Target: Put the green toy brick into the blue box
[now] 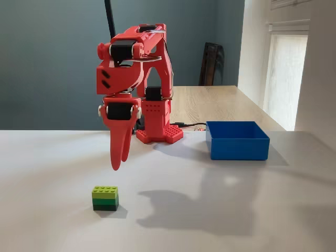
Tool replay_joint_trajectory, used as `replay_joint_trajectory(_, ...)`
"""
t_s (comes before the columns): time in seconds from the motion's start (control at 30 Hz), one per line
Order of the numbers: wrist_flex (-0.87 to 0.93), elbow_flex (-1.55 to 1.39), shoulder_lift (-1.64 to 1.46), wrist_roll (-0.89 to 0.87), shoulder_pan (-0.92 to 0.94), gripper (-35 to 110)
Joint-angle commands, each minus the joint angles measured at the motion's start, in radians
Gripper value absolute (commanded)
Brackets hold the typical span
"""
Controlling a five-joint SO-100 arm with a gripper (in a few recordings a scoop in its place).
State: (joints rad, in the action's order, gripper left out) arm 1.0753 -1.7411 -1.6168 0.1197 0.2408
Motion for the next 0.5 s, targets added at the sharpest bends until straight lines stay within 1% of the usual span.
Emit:
replay_joint_trajectory(0.0,0.006,0.146,0.043,-0.005,0.028,29)
replay_joint_trajectory(0.2,0.009,0.270,0.149,-0.023,0.031,29)
replay_joint_trajectory(0.47,0.028,0.367,0.258,-0.031,0.038,30)
